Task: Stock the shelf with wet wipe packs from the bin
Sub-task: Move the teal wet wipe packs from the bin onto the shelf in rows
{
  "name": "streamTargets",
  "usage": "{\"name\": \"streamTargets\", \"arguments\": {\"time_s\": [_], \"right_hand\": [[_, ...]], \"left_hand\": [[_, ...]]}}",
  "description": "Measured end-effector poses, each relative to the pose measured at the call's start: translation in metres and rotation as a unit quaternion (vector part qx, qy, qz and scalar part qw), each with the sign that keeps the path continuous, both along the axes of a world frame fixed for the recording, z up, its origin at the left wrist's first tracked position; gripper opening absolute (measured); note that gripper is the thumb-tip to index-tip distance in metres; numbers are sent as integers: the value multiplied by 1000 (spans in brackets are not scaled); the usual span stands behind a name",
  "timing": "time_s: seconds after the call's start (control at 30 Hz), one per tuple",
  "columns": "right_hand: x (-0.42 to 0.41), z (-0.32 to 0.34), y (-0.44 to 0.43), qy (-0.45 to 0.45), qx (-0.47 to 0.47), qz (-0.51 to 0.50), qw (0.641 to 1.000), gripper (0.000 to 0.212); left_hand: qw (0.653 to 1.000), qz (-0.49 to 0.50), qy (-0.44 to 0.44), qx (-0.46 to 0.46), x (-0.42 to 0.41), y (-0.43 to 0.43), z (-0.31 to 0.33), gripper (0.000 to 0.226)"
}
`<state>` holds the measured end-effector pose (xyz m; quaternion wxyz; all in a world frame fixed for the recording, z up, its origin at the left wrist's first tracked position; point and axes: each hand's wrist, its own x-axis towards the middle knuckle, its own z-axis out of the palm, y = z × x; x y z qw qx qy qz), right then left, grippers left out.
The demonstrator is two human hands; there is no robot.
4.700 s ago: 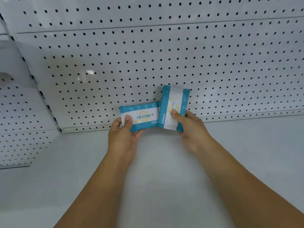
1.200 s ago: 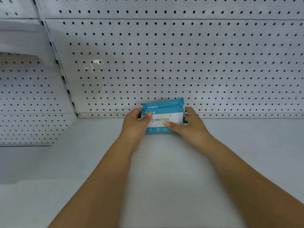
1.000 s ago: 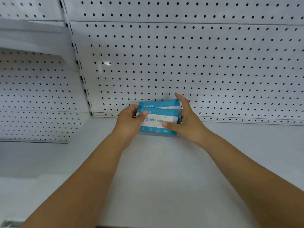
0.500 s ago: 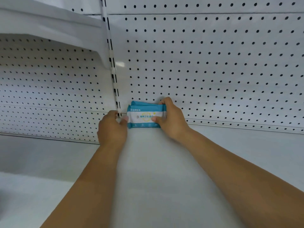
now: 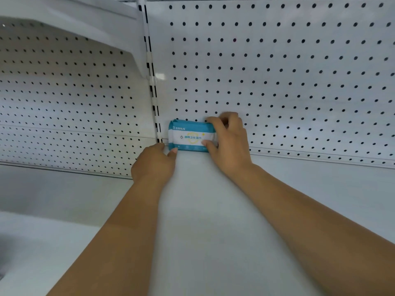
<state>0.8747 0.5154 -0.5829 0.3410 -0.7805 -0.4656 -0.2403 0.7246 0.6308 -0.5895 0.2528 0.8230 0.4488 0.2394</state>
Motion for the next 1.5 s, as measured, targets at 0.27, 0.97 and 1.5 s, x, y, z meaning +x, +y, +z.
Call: {"name": "streamTargets", "arguments": {"time_s": [0.27, 0.97, 1.5], "right_hand": [[6, 9, -45, -7, -73, 18, 997, 58], [-17, 46, -210, 141, -221, -1, 965, 54], [-4, 8, -25, 283, -1, -9, 959, 20]], "left_hand": [[998, -23, 57, 27, 2, 0, -1, 45], [989, -127, 2, 76, 4, -54, 16, 72], [969, -166, -183, -10, 25, -13, 0, 61]]}}
